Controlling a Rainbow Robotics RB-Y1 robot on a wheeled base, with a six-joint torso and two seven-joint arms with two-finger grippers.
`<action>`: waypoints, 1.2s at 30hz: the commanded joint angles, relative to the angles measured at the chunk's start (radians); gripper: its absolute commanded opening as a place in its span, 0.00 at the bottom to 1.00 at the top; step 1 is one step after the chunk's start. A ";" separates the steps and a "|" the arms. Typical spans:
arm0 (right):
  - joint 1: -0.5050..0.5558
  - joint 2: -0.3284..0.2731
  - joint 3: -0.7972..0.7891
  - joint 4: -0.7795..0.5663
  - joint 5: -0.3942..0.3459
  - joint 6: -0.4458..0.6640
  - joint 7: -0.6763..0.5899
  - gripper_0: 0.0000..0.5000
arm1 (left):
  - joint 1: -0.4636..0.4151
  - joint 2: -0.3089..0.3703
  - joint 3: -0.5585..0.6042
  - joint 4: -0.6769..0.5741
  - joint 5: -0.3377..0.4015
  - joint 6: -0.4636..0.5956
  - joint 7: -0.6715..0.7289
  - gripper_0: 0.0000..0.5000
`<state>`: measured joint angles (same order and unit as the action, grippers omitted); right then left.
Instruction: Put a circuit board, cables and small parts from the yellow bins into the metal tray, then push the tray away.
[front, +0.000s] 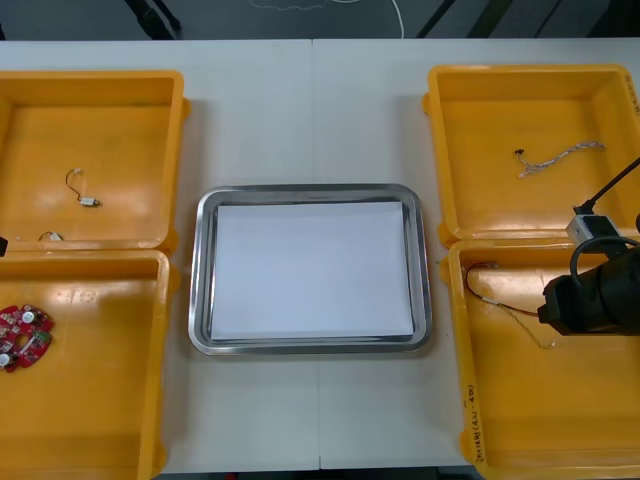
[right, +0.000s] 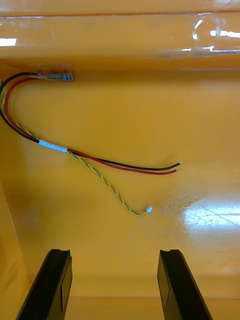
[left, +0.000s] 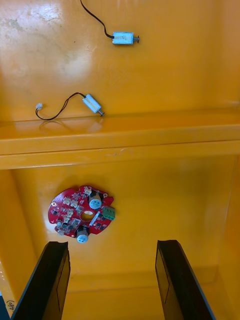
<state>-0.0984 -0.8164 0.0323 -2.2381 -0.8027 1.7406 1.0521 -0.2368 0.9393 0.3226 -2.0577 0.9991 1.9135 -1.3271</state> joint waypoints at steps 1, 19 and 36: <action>0.014 -0.015 -0.034 -0.003 -0.001 -0.007 -0.004 1.00 | 0.016 0.049 0.030 -0.022 0.007 0.006 -0.014 1.00; 0.014 -0.015 -0.034 -0.003 -0.001 -0.007 -0.004 1.00 | 0.016 0.049 0.030 -0.022 0.007 0.006 -0.014 1.00; 0.014 -0.015 -0.034 -0.003 -0.001 -0.007 -0.004 1.00 | 0.016 0.049 0.030 -0.022 0.007 0.006 -0.014 1.00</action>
<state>-0.0984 -0.8164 0.0323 -2.2381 -0.8027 1.7406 1.0521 -0.2368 0.9393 0.3226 -2.0577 0.9991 1.9135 -1.3271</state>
